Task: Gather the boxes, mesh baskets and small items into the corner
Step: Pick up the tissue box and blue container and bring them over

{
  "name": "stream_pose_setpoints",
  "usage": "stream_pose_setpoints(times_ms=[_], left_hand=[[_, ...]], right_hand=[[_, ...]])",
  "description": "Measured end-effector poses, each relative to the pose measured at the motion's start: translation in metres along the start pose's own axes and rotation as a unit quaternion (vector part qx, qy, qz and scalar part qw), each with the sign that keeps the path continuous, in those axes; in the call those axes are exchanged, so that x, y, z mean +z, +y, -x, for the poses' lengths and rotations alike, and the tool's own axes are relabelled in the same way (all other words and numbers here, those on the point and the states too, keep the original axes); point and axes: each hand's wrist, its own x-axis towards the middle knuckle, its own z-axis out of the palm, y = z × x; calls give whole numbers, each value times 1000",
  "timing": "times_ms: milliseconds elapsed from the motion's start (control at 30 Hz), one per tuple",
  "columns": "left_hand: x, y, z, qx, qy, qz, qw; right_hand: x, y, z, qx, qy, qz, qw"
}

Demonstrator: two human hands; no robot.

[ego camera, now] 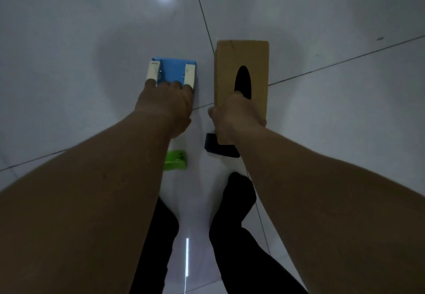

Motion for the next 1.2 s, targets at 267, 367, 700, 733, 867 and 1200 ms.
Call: stream_pose_setpoints(times_ms=[267,367,700,733,867,1200], left_hand=[[14,-10,-17,-2,47,1,999],[13,-16,-17,9,39,26,999],[5,-23,-1,30,92,63,993],[2,-22,1,30,105,76,991],[-23,-16,-1,-17,186,226,956],[-94,12,-3,-87,65,549,829]], right_hand=[[7,-3,-15,-10,18,10,1000],[6,-6,-15,-1,22,8,1000],[1,-5,-10,10,3,-47,999],[-1,-4,-7,-1,3,-47,999],[-10,4,13,-56,9,26,998],[-54,54,42,-266,224,189,919]])
